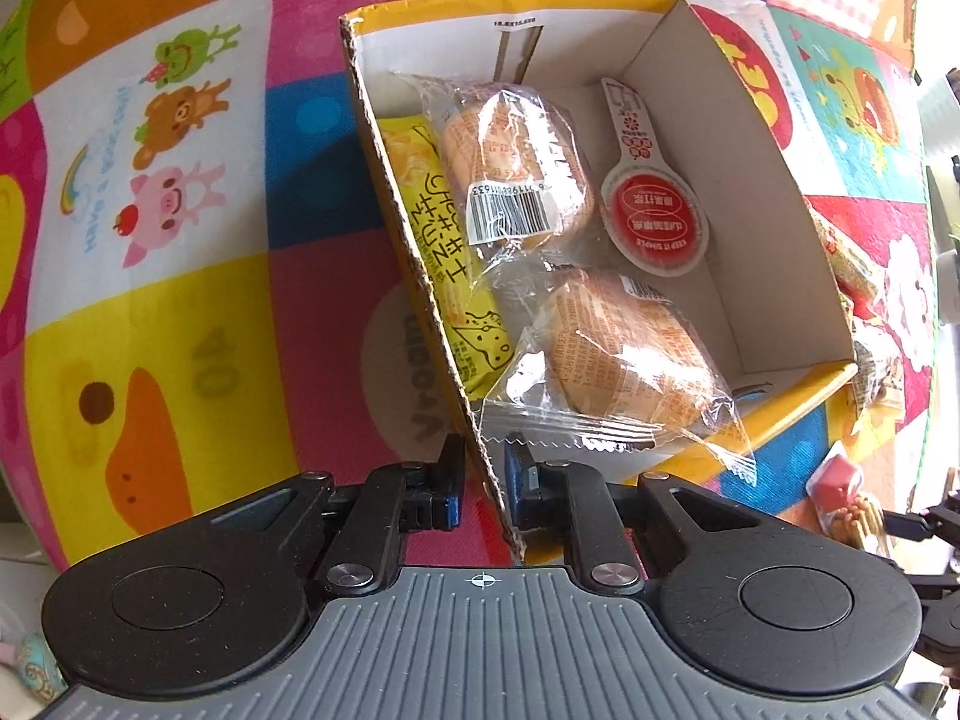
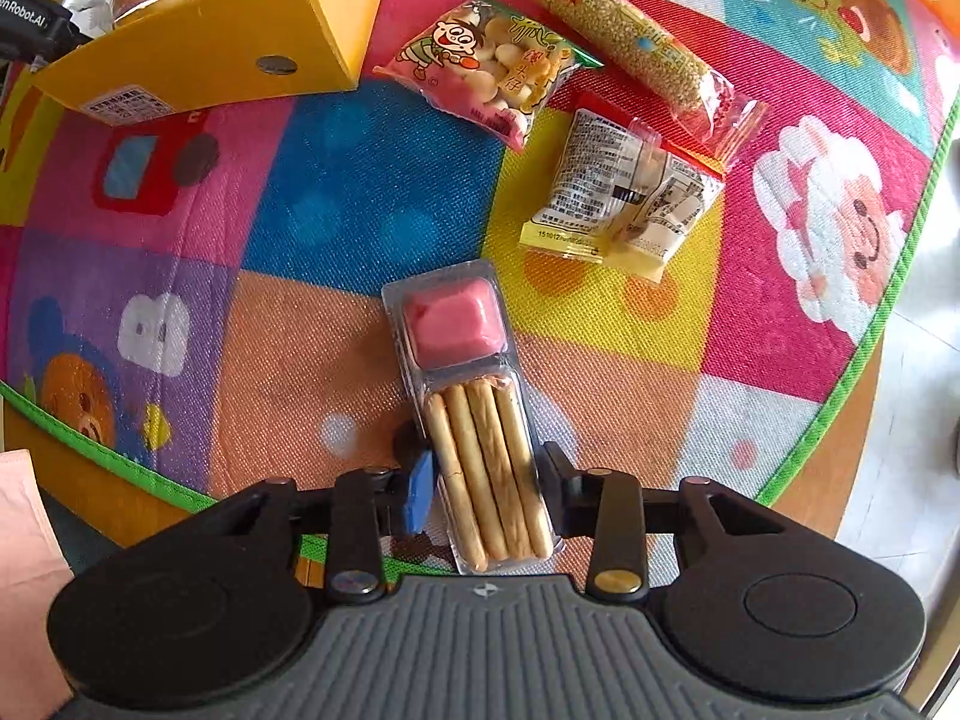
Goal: Organize objects
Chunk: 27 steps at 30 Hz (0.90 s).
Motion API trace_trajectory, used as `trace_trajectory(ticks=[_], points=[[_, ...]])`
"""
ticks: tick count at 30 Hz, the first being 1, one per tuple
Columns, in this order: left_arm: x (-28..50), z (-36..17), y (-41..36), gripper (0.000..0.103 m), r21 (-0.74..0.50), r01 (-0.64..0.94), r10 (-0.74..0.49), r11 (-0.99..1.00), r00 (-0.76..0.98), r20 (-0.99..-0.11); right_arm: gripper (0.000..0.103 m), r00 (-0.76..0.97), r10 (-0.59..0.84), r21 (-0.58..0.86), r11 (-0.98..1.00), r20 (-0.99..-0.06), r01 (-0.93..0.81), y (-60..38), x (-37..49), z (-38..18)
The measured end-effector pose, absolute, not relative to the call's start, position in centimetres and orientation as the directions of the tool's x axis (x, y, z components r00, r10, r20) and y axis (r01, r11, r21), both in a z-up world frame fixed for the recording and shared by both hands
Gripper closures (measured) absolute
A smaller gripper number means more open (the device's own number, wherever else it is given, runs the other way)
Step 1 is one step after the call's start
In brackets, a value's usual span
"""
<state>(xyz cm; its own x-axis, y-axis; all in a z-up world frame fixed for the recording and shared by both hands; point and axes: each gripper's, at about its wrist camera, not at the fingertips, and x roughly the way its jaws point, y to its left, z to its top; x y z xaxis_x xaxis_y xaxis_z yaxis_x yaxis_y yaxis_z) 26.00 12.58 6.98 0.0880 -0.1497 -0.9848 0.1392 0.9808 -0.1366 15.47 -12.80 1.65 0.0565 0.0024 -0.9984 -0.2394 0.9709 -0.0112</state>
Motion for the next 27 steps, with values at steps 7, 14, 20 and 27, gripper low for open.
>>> trace_trajectory(ticks=[7,14,20,27], points=[[25.8,6.9,13.0,0.086,-0.166,0.125,-0.177,0.978,0.089,-0.980,0.072,0.091,0.124,0.110,0.983,-0.988,-0.146,-12.5,14.6,7.8],[25.6,6.9,13.4,0.085,-0.186,0.159,-0.201,0.970,0.089,-0.975,0.072,0.165,0.164,0.144,0.981,-0.973,-0.127,-10.1,14.0,14.9],[25.5,6.9,13.9,0.083,-0.218,0.168,-0.235,0.961,0.091,-0.968,0.072,0.213,0.133,0.119,0.990,-0.968,-0.075,-9.6,14.7,17.6],[25.4,6.8,14.1,0.082,-0.237,0.179,-0.256,0.955,0.092,-0.962,0.072,0.229,0.130,0.118,0.991,-0.965,-0.064,-8.0,14.3,20.1]])
